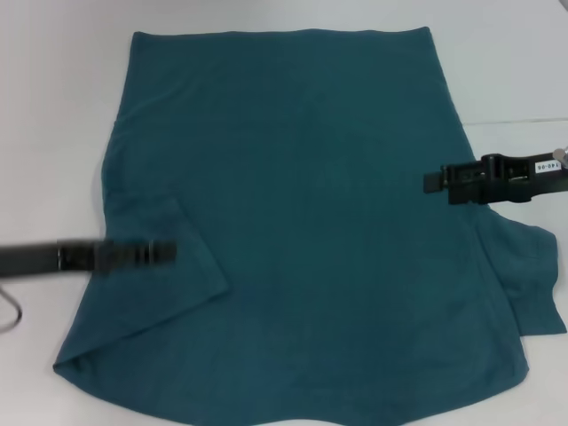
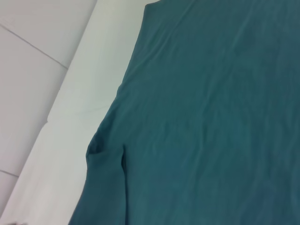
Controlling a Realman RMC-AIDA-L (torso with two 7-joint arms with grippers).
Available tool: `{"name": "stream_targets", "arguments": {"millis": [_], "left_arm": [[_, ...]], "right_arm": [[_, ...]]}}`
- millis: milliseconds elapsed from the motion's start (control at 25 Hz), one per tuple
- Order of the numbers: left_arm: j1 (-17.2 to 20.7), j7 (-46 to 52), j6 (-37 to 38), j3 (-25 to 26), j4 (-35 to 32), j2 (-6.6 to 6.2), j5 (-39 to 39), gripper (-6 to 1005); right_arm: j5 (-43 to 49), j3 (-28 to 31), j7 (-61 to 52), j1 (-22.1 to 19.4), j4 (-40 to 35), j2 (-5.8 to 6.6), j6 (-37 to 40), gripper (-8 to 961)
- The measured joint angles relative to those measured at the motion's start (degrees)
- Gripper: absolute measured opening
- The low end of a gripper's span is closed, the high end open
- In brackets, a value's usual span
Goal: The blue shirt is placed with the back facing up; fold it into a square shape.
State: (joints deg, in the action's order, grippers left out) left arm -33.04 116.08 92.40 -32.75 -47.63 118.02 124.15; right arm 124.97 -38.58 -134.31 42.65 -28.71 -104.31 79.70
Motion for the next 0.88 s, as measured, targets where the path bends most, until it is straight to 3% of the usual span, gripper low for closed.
{"name": "stream_targets", "arguments": {"millis": [40, 120, 160, 320, 680, 880], "left_arm": [[0.00, 0.00, 0.00, 0.00, 0.00, 0.00, 0.00, 745], [3.88, -8.81, 2.05, 0.12, 0.08, 2.05, -0.80, 822], [4.43, -9.48, 2.12, -0.02, 0.15, 2.32, -0.80, 860], [6.32, -11.15, 2.52, -1.63, 0.38, 3.67, -0.27, 859], [7.11, -11.02, 2.12, -1.61, 0.51, 4.37, -0.59, 859], [6.94, -10.94, 0.74, -1.45, 1.23, 4.41, -0.62, 860]], "right_arm": [[-0.01, 0.00, 0.35, -0.23, -0.07, -0.01, 0.05, 728], [-0.03, 0.15, 1.18, -0.80, -0.36, -0.03, 0.40, 728], [-0.14, 0.28, 1.52, -1.17, -0.83, -0.05, 0.84, 728], [-0.56, 2.01, 1.93, -2.58, -3.07, -0.31, 1.98, 729], [-0.18, 3.24, 0.65, -4.50, -3.37, -0.18, 2.52, 729], [0.54, 3.15, -5.06, -7.41, -3.89, 1.89, 3.31, 729]]}}
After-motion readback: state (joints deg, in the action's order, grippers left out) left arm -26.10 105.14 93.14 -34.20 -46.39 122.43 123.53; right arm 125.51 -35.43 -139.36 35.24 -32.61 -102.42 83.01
